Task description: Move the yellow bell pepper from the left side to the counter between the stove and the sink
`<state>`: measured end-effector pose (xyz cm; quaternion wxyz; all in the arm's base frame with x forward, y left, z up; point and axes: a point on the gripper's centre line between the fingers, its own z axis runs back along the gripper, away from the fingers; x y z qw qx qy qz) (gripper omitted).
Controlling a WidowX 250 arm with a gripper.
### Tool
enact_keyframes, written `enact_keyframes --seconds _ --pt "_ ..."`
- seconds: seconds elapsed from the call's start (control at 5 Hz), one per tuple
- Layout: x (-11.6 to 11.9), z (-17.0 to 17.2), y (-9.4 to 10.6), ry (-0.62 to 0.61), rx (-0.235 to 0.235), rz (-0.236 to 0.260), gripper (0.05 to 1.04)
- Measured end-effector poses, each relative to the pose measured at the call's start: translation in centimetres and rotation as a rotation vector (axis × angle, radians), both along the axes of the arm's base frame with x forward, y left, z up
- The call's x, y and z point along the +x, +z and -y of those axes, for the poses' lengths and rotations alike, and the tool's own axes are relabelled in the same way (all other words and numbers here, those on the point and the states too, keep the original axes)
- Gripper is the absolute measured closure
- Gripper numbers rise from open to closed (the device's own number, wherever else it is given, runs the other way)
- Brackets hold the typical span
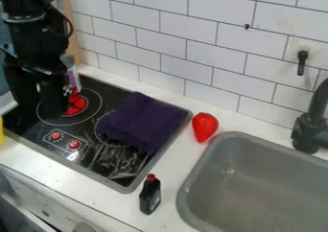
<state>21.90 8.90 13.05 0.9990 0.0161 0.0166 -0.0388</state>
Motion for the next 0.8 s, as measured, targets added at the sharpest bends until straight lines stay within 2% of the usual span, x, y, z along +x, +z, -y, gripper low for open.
enact_keyframes --seconds 0.2,0.4,0.6,0.8 --pt "-0.1 0.0 -0.5 -0.003 -0.007 -0.019 0.083" --pt "-0.4 -2.1 0.1 -0.001 0.015 -0.004 0.083" --pt "-1.2 -4.3 0.4 0.012 0.070 -0.020 0.083" --pt "-1.2 -5.1 0.0 0.033 0.119 -0.003 0.083"
